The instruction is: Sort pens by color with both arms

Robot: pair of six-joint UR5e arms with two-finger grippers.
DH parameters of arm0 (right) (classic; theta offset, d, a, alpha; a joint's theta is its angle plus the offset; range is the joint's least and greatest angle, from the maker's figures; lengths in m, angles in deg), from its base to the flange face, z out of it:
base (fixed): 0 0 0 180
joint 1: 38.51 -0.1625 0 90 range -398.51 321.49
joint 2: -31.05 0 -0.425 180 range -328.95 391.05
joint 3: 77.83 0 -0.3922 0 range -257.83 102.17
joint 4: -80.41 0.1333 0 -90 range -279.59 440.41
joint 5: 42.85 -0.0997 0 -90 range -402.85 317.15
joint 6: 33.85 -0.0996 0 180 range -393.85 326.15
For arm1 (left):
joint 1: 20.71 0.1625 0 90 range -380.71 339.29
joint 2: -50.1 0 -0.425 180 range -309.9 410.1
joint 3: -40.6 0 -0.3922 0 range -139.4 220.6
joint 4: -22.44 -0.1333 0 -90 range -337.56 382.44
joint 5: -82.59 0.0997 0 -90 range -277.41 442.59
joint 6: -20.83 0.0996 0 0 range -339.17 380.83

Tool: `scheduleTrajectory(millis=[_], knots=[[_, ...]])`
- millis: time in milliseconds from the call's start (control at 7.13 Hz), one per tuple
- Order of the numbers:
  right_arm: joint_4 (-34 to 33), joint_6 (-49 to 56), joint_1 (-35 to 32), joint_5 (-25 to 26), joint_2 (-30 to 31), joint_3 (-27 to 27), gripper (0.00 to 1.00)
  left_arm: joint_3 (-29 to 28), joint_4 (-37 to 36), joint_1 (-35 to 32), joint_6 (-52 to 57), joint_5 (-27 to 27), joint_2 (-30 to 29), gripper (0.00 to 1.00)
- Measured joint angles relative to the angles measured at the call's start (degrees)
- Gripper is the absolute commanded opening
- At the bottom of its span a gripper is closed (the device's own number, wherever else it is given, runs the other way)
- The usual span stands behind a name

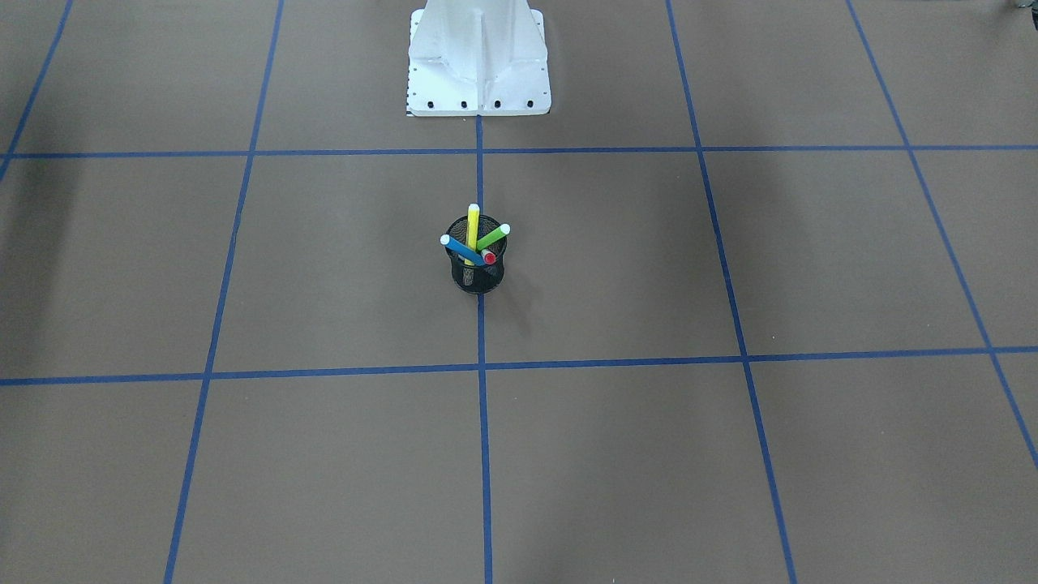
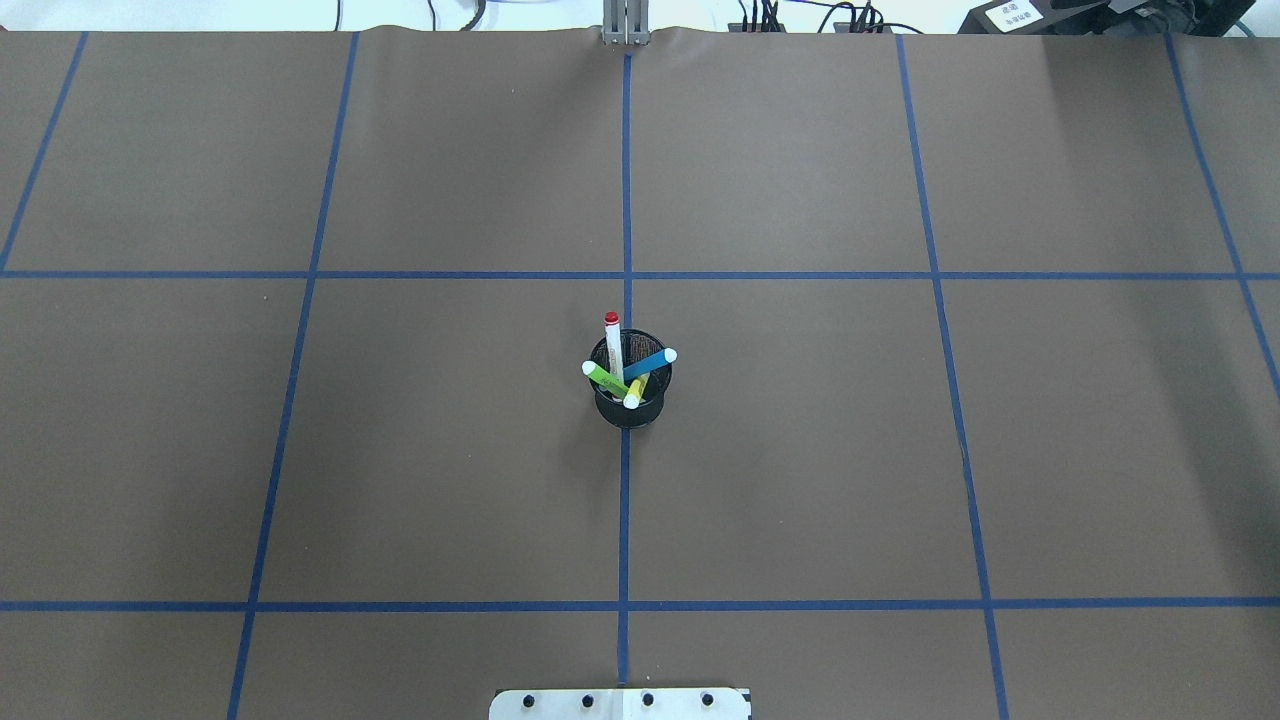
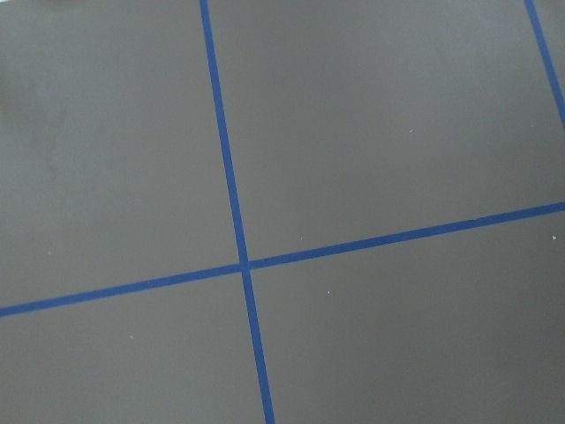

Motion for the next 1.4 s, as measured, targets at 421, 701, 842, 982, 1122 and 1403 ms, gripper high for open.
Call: scheduleTrajectory(millis=[421,701,842,982,1122,1403], knots=[[1.45,-6.33,3.53,-5.41,-3.16,2.01,1.00,0.50,6.43,-0.03,-1.96,-0.65,-0.33,1.00],[2.04,-18.22,7.91,-5.97,-6.62,3.94,1.00,0.13,12.60,0.42,-3.36,-4.96,-0.09,1.00],[2.18,-24.85,10.90,-5.83,-9.08,4.69,1.00,0.21,13.90,1.28,-3.56,-6.44,-0.54,1.00],[2.22,-31.57,13.65,-5.42,-11.92,5.25,1.00,0.23,14.38,1.95,-3.65,-7.01,-1.16,1.00],[2.24,-38.46,16.80,-3.80,-14.75,5.77,1.00,0.18,14.54,2.47,-3.85,-7.18,-1.63,1.00],[2.20,-52.09,24.59,2.67,-19.20,6.92,0.99,0.01,14.61,4.61,-5.83,-6.89,-2.61,1.00]])
